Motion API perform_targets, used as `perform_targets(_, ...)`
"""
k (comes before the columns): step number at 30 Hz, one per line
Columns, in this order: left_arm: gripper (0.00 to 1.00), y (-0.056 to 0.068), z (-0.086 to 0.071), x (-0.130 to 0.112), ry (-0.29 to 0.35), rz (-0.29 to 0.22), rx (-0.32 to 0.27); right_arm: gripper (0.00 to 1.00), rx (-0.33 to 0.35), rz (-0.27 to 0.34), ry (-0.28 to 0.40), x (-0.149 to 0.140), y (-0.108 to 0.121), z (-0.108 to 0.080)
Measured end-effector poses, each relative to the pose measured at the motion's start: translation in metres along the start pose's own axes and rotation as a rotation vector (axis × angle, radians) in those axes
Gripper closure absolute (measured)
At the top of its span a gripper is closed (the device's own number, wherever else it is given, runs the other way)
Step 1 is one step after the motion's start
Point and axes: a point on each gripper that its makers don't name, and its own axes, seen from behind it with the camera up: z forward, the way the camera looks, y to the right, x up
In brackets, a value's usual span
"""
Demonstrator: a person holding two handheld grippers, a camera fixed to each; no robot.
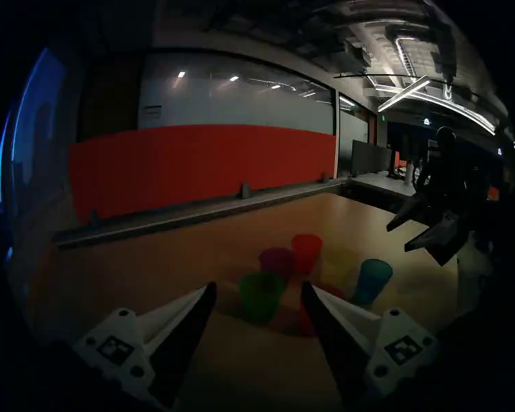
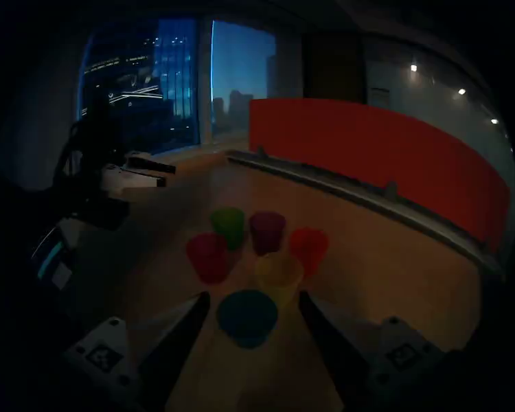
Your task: Pour water
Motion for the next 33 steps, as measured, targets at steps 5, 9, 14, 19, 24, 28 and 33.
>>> perform_targets(5, 0.09, 0.000, 0.005, -0.009, -0.013, 0.005, 0.002, 0.00, 0.001, 0.002, -0.034, -0.017, -0.002, 0.006)
perform_targets(9, 0.09, 0.001, 0.010, -0.018, -0.025, 0.012, 0.006, 0.00, 0.005, 0.003, -0.060, -0.031, -0.005, 0.012)
perform_targets(14, 0.08, 0.002, 0.014, -0.028, -0.044, 0.017, 0.010, 0.00, 0.011, 0.010, -0.085, -0.046, -0.007, 0.017)
perform_targets(19, 0.09, 0.001, 0.018, -0.033, -0.055, 0.017, 0.012, 0.00, 0.012, 0.010, -0.106, -0.057, -0.006, 0.023)
perform_targets(24, 0.09, -0.001, 0.022, -0.038, -0.061, 0.016, 0.012, 0.00, 0.011, 0.009, -0.122, -0.067, -0.005, 0.031)
perform_targets(28, 0.09, -0.003, 0.026, -0.042, -0.070, 0.021, 0.013, 0.00, 0.008, 0.006, -0.130, -0.073, -0.004, 0.038)
perform_targets(33, 0.09, -0.007, 0.031, -0.045, -0.077, 0.018, 0.017, 0.00, 0.012, 0.003, -0.143, -0.078, -0.004, 0.046)
